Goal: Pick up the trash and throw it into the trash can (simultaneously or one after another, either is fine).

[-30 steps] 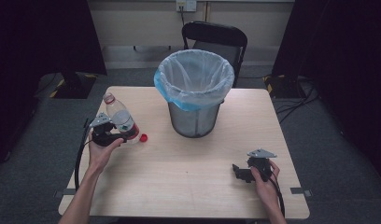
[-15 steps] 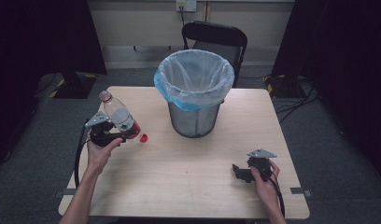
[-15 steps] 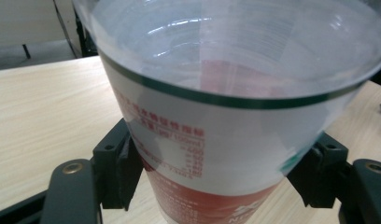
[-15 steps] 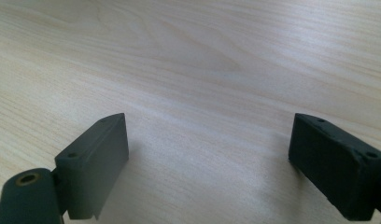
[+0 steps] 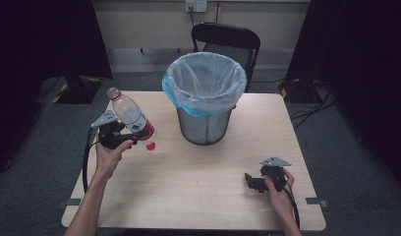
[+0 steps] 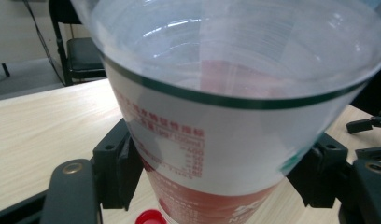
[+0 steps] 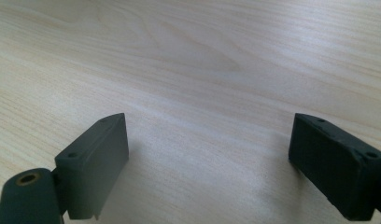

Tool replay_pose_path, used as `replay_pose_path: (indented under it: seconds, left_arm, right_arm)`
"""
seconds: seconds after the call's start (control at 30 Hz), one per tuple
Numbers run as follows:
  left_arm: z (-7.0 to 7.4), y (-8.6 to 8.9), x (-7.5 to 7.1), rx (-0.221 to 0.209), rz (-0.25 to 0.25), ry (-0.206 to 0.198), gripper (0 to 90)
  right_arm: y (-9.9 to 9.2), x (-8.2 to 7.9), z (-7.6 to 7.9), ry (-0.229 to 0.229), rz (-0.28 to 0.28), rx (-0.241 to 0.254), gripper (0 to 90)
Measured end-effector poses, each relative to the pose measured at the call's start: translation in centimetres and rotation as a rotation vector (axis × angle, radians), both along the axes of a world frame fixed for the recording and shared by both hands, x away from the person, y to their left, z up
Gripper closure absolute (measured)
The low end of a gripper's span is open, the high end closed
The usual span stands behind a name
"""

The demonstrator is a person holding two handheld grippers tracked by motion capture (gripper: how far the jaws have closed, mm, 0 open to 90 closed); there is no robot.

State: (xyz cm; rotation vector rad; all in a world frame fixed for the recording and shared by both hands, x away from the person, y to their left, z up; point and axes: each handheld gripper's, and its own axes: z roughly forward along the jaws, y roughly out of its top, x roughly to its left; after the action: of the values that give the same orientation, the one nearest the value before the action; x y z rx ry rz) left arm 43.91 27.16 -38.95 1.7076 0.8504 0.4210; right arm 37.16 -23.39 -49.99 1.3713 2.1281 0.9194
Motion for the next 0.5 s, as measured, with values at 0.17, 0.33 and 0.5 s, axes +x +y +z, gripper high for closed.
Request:
replay_pose_path:
  seconds: [0.17,0.33,0.5]
  left_arm:
    - [1.1,-0.5,-0.1,-0.017,-0.013,-0.016,28.3]
    - [2.1,-0.4,-0.1,-0.031,-0.016,-0.026,28.3]
    - [3.3,-0.5,-0.2,-0.043,-0.019,-0.043,28.3]
  right_arm:
    - [0.0,0.0,0.0,0.000,0.000,0.000,11.1]
    - [0.0,0.0,0.0,0.000,-0.001,0.001,11.1]
    - [0.0,0.0,0.0,0.000,0.000,0.000,11.1]
